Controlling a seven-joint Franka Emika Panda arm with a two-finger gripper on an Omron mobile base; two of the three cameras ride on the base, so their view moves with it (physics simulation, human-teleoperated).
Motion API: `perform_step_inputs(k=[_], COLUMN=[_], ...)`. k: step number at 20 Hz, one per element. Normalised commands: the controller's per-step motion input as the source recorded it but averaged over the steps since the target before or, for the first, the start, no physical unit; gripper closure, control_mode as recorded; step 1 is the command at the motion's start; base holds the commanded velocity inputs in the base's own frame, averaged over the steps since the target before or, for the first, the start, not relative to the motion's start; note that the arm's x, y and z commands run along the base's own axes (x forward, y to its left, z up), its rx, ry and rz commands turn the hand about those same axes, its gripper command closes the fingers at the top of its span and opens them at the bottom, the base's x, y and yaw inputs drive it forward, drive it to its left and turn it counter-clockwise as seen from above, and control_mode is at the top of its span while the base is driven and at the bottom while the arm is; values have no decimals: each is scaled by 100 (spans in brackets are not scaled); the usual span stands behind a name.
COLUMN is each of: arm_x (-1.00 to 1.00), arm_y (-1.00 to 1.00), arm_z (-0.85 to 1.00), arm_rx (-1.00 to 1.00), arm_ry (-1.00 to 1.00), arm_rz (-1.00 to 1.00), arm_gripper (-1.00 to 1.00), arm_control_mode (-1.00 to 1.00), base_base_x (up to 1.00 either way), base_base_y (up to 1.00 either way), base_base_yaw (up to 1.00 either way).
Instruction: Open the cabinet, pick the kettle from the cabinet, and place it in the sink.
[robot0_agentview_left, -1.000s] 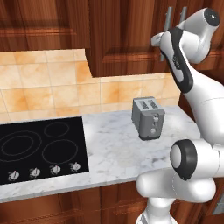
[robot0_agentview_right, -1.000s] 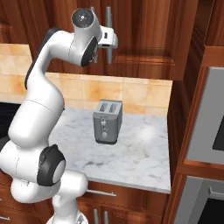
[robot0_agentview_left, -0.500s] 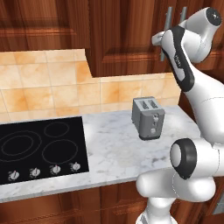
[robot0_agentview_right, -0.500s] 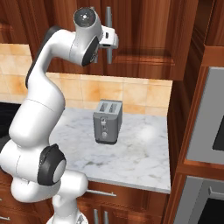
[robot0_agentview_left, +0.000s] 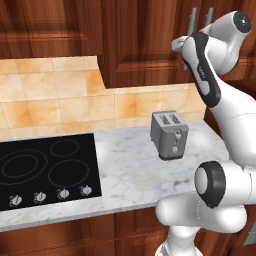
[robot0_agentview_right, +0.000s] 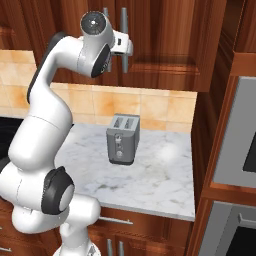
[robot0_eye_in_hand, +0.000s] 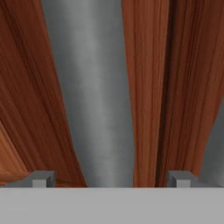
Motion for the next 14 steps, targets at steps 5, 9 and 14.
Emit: perform_step_inputs(k=[5, 9, 14], arm_x=[28, 34, 37], arm_y=[17, 17, 20], arm_z=[0, 0, 0], arm_rx=[0, 0, 0], arm_ry=[-5, -1, 0], arm_rz=[0, 0, 0], arm_gripper=[-100, -100, -100], arm_control_mode=[-100, -100, -100], base_base_x=[0, 0, 0], base_base_y=[0, 0, 0], base_base_yaw=[0, 0, 0])
